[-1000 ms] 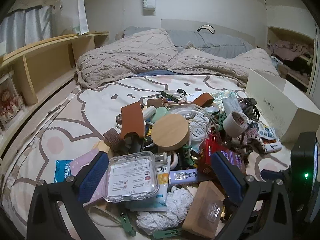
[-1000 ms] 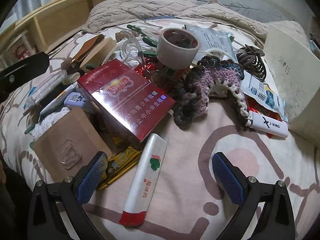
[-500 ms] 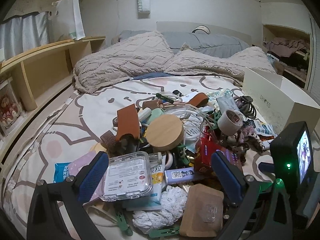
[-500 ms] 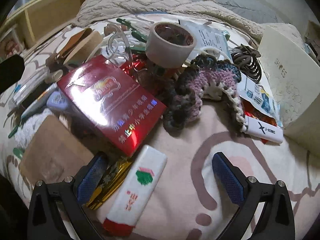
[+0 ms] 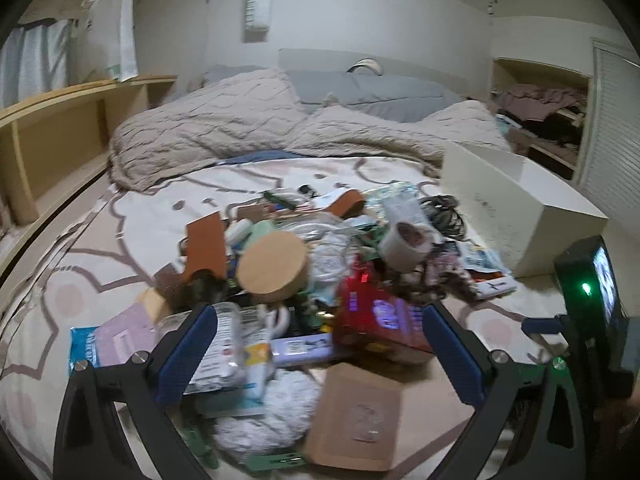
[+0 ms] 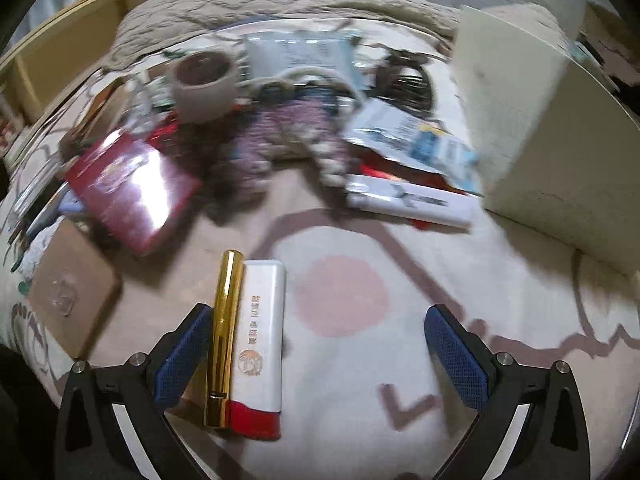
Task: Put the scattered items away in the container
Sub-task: 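Lower the right gripper toward the white red-capped tube, then lower left gripper around the gold lighter while right gripper straddles the white tube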
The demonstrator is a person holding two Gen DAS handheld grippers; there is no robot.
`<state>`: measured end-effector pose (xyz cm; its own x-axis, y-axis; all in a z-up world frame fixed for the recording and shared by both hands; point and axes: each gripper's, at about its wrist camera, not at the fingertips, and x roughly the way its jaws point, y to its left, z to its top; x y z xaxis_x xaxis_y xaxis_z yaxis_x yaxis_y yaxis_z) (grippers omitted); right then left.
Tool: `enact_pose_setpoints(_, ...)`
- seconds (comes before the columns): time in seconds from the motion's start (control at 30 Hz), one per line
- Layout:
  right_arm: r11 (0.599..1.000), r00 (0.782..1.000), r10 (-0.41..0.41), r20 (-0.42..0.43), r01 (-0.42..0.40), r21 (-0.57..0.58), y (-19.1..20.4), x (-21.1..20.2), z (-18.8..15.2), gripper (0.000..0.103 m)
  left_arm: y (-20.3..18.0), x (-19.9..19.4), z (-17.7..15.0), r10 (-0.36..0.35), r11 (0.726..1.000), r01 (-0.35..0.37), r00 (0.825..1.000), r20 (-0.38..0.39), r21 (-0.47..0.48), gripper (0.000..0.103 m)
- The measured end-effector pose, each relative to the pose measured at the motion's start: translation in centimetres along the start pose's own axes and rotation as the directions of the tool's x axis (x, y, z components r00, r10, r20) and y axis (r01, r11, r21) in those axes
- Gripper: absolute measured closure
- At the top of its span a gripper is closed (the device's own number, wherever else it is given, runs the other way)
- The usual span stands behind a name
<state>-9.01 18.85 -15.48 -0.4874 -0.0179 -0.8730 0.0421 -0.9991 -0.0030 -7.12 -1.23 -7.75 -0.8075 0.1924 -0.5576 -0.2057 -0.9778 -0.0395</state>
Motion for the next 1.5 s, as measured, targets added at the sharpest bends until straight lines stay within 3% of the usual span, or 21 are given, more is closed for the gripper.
enact_pose_setpoints(0.13,0.998,1.000,0.013,-0.015,-0.012,0.069,-1.9,-0.3,0.2,0.000,-1.4,0.1,-0.3,-0.067,0.997,0.067,0.998,-0.003,0.025,0.000)
enact_pose_setpoints(0.33,0.979,0.995,0.099,0.028,-0.103,0.178,-4.7,-2.1,0.3,0.000,-4.0,1.1,-1.3,-0.153,0.987,0.155,0.987,-0.048,0.046,0.000)
enact_pose_setpoints(0.5,0.975,0.998,0.052,0.027,-0.056,0.216,-6.7,-2.5,0.6,0.000,-6.6,2.1,-2.5,-0.197,0.977,0.203,0.976,-0.089,0.070,0.000)
enact_pose_setpoints(0.63,0.972,0.997,0.077,0.007,-0.077,0.221,-7.4,-2.1,0.4,0.000,-8.4,2.4,-3.5,-0.200,0.969,0.214,0.973,-0.118,0.122,0.000)
enact_pose_setpoints(0.77,0.987,0.995,0.102,-0.008,-0.100,0.127,-5.5,-2.0,0.5,0.000,-9.2,2.4,-3.9,-0.193,0.963,0.212,0.973,-0.123,0.164,0.000)
enact_pose_setpoints(0.9,0.993,0.995,0.085,-0.048,-0.080,0.084,-4.5,-1.1,0.3,0.000,-9.4,2.7,-4.3,-0.184,0.960,0.210,0.972,-0.146,0.187,0.000)
enact_pose_setpoints(1.07,0.995,0.993,0.081,-0.084,-0.077,0.059,-3.7,0.0,0.7,0.000,-9.8,2.4,-4.4,-0.226,0.947,0.253,0.963,-0.149,0.198,0.000)
enact_pose_setpoints(1.3,0.999,0.996,0.005,-0.094,-0.009,-0.046,-1.7,0.7,1.1,0.000,-10.7,2.7,-5.0,-0.219,0.938,0.256,0.960,-0.174,0.233,0.000)
enact_pose_setpoints(1.5,0.998,0.994,-0.027,-0.104,0.033,0.061,-5.2,-0.1,0.6,0.000,-10.3,3.3,-5.1,-0.200,0.948,0.237,0.963,-0.181,0.211,0.000)
